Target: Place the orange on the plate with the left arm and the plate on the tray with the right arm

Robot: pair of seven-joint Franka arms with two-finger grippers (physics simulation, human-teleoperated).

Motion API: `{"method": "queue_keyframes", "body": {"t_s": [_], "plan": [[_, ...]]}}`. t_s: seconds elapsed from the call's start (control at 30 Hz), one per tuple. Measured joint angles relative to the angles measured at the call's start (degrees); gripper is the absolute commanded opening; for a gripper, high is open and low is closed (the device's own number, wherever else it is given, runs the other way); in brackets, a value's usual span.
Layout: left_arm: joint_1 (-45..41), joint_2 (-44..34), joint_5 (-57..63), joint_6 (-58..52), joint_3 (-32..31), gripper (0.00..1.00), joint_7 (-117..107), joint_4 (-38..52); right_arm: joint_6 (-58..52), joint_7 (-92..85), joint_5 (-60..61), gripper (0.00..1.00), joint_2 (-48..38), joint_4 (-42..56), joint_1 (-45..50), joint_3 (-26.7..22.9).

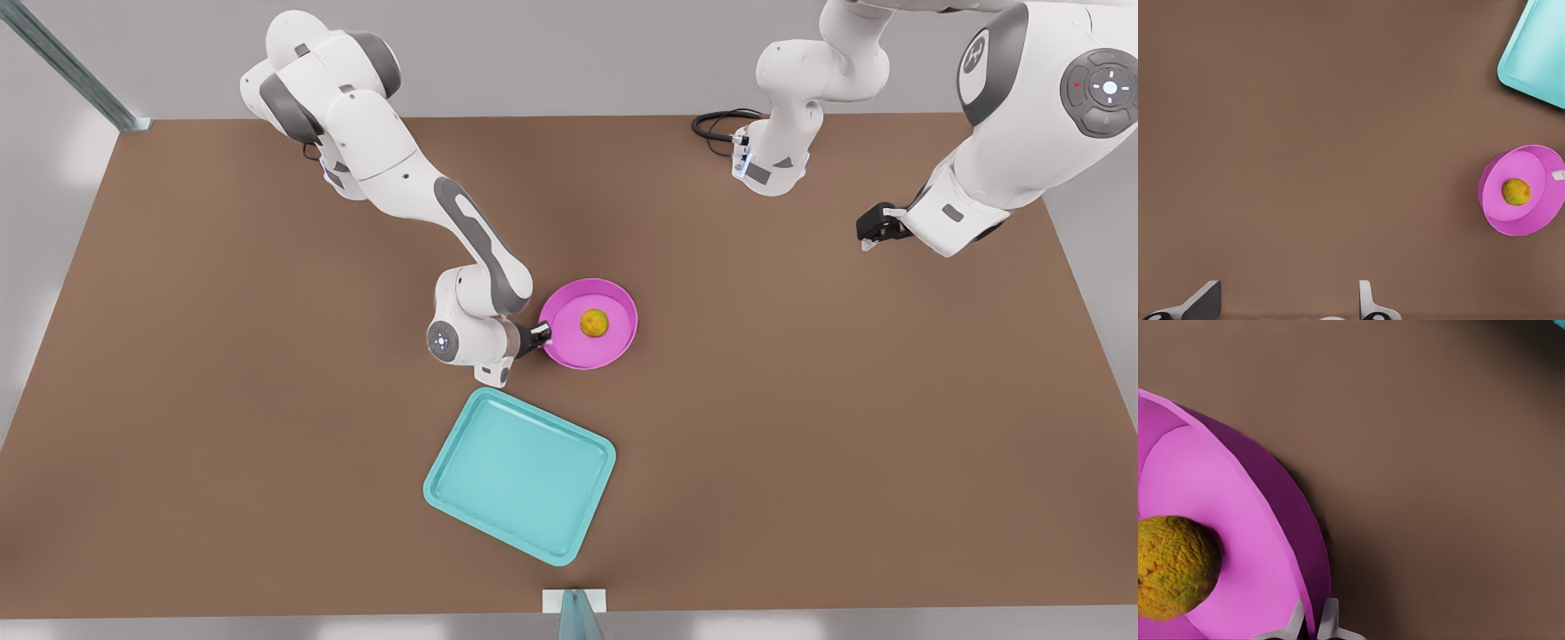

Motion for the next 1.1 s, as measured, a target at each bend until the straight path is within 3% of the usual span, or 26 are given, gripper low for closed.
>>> {"method": "queue_keyframes", "body": {"t_s": [0.37,0.77,1.1], "plan": [[-0.2,-0.4,0.1,-0.2,-0.1,1.00,0.0,0.0,-0.5,-0.3,0.0,0.21,-0.1,3.7,-3.9,0.0],[-0.2,-0.7,0.1,-0.4,-0.2,1.00,0.2,0.0,-4.4,0.1,0.7,0.21,0.2,12.2,-16.3,-0.2],[-0.1,-0.6,0.1,-0.4,-0.3,1.00,0.3,0.0,-5.3,6.8,2.2,0.21,8.1,24.3,-20.1,-0.2]]}}
